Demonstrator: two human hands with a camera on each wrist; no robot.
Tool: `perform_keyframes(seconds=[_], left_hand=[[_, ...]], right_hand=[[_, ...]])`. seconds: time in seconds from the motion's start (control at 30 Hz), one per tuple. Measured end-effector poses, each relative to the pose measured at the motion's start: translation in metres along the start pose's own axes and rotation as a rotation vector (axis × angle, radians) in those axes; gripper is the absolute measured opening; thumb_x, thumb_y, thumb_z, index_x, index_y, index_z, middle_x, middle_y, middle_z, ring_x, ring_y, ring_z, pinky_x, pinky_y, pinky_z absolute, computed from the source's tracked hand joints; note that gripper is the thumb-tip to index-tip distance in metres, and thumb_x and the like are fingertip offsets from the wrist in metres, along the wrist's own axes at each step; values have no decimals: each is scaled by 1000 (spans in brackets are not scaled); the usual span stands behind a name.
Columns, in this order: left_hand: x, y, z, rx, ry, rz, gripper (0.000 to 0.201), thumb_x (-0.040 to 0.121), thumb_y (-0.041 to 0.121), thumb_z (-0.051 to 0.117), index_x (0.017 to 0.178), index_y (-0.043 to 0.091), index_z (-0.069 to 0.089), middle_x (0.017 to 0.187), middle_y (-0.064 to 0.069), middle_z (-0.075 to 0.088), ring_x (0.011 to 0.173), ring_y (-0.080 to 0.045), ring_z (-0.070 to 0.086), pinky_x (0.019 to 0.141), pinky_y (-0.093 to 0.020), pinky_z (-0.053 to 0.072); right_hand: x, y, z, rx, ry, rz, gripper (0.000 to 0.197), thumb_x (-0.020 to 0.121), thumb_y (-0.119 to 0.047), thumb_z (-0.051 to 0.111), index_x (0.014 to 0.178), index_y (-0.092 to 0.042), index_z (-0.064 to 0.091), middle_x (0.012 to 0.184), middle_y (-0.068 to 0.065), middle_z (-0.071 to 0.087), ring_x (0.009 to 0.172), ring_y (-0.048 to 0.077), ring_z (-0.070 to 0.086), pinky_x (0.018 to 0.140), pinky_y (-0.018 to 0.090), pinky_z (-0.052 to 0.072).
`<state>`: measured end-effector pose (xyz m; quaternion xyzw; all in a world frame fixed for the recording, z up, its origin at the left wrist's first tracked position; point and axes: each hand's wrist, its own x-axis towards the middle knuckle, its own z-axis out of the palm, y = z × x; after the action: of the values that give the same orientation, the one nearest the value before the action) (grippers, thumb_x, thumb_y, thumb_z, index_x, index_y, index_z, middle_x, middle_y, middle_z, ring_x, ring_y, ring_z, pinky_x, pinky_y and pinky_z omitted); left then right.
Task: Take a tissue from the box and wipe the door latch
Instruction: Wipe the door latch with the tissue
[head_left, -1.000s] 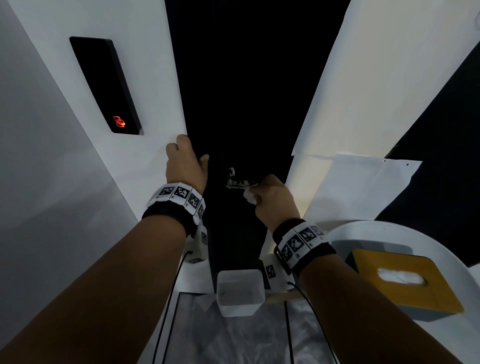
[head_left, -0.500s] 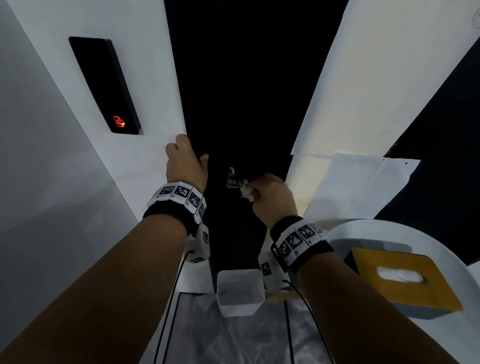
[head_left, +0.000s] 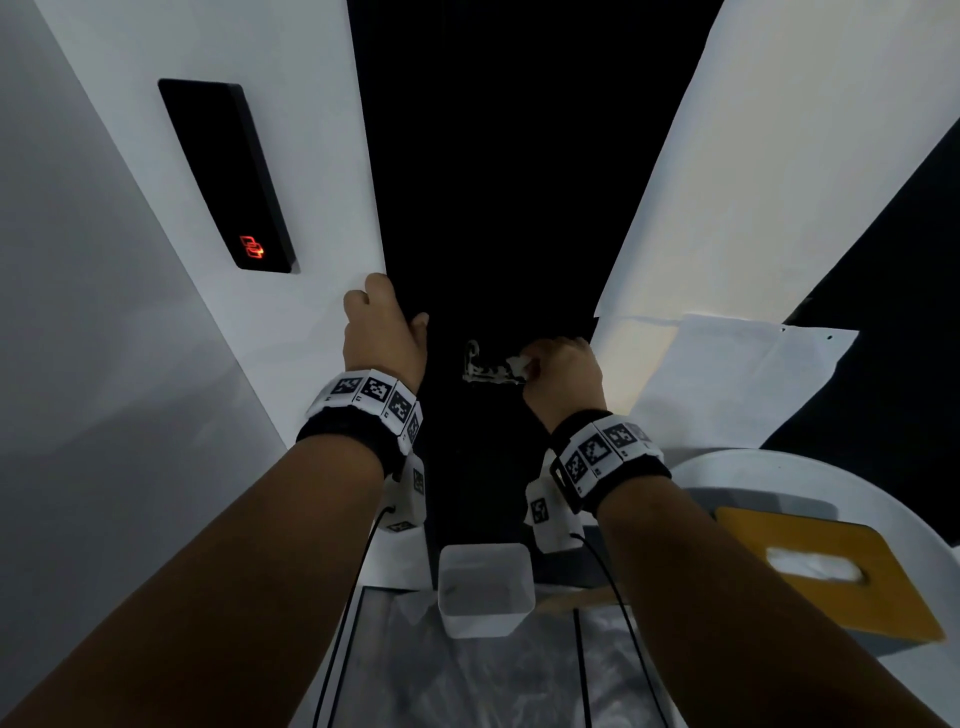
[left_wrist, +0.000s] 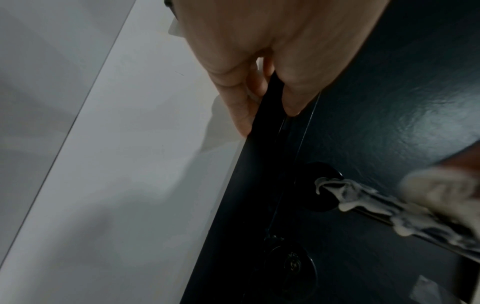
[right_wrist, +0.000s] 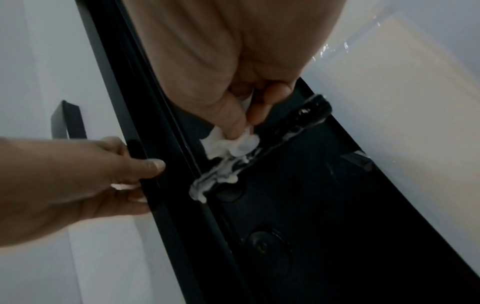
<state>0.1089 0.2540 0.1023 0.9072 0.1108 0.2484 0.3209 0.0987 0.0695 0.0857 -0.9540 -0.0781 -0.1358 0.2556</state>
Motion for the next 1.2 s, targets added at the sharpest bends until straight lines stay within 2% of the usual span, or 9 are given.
perform_keyframes(seconds=[0.13,0.23,0.3,0.4,0.53,0.7,0.9,1.03,1.2], left_hand=[[0,1,-1,-2,-4,-2,38,87,19,61,114,4,39,112,-19,46,84,-34,56,63,-33,42],[0,1,-1,-2,-1,-9,38,87,19,61,115,4,39,112,-19,45,85,-35,56,63,-33,43],[0,1,-1,-2,2,-4,38,86,19,61,114,3,40,112,-20,46,84,-35,56,63,-34,44],[0,1,0,1,3,4,37,86,19,60,113,4,40,111,-20,45,83,-36,56,63,-36,45],[0,2,-1,13,5,-2,37,87,19,60,113,3,39,112,-20,45,83,-36,56,63,-36,44],[0,4,-1,8,12,-18,37,87,18,60,113,3,39,112,-20,46,84,-37,57,63,-35,43],[0,5,0,-4,7,-34,39,86,17,60,115,2,39,114,-21,45,86,-38,57,66,-40,48],[0,4,0,-13,4,-29,39,87,17,60,116,2,39,115,-21,45,86,-38,57,68,-41,50],[-1,2,1,-13,7,-8,39,87,18,60,116,3,39,114,-20,45,87,-36,57,68,-40,49]], right_hand=[[-4,-8,-9,77,9,-104,27,80,2,51,94,-4,73,96,15,72,95,37,57,80,36,46],[-3,-1,-14,73,96,-55,27,77,5,52,92,-3,73,93,17,72,91,38,59,79,35,44],[-2,3,-10,36,56,-8,28,78,3,51,94,-5,73,95,15,72,95,37,57,79,36,46],[-7,-1,-2,66,15,-93,28,78,3,52,91,-7,75,94,14,73,93,38,57,78,37,48],[-19,-2,-2,197,106,-105,30,78,4,53,94,-9,74,94,13,73,94,37,61,78,36,51],[-43,6,0,214,-24,133,28,87,-8,49,107,-13,68,102,13,70,95,32,62,79,33,52],[-40,17,16,278,-95,411,26,89,-16,48,93,-10,73,87,12,71,85,31,64,69,27,46],[-27,16,23,607,-42,644,23,84,-16,57,63,-14,67,76,14,72,77,35,69,77,45,58],[-20,3,21,988,-36,820,23,81,-1,63,58,-5,63,68,15,66,64,31,65,75,42,56]])
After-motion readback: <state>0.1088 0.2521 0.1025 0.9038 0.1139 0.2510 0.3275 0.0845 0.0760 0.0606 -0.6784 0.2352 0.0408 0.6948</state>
